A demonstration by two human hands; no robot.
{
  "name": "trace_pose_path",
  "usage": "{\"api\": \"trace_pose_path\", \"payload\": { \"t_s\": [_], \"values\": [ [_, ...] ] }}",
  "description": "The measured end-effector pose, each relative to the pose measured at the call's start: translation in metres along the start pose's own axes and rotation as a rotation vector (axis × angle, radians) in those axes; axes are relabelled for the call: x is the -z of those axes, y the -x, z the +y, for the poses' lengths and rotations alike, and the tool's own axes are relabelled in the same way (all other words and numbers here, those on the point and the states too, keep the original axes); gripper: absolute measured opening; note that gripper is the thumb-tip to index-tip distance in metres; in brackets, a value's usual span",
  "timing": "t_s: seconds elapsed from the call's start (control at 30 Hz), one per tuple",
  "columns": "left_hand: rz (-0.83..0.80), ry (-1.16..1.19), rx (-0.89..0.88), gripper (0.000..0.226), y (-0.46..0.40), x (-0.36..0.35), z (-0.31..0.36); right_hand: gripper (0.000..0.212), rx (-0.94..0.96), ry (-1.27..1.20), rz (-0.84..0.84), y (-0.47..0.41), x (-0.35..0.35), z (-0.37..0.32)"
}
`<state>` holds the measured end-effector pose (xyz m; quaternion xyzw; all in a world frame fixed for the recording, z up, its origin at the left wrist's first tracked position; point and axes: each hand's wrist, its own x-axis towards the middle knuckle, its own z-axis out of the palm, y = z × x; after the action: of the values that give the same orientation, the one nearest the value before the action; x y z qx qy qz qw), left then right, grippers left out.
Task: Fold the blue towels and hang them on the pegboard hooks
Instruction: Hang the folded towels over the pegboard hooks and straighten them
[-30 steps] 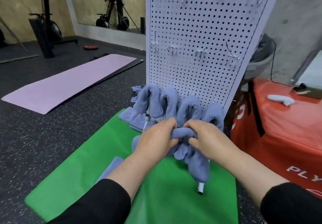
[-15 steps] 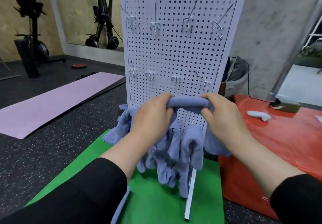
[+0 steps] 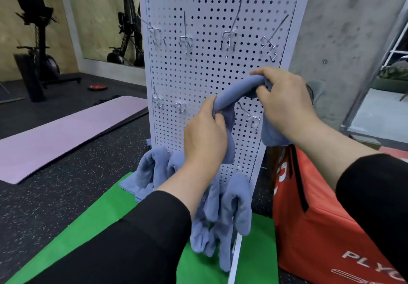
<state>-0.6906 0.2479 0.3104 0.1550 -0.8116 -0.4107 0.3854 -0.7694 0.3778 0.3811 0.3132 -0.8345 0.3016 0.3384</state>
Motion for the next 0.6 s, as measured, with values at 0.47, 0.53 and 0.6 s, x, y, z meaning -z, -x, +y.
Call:
{"api": "trace_pose_path", "payload": {
  "t_s": [0.47,0.53,0.6],
  "values": [
    [-0.115,-0.084,0.024,0.044,-0.004,-0.058,-0.037,0.033,-0.084,0.014,-0.126,0.027,-0.036,0.046],
    [-0.169,0.023,0.037,0.047,0.001,-0.06,-0.041,0.034,-0.12,-0.035,-0.157,0.044,-0.044,0.049],
    [-0.245,0.118,0.033,0.049,0.006,-0.062,-0.043,0.04,-0.152,-0.09,-0.163,0.058,-0.05,0.049]
  ]
}}
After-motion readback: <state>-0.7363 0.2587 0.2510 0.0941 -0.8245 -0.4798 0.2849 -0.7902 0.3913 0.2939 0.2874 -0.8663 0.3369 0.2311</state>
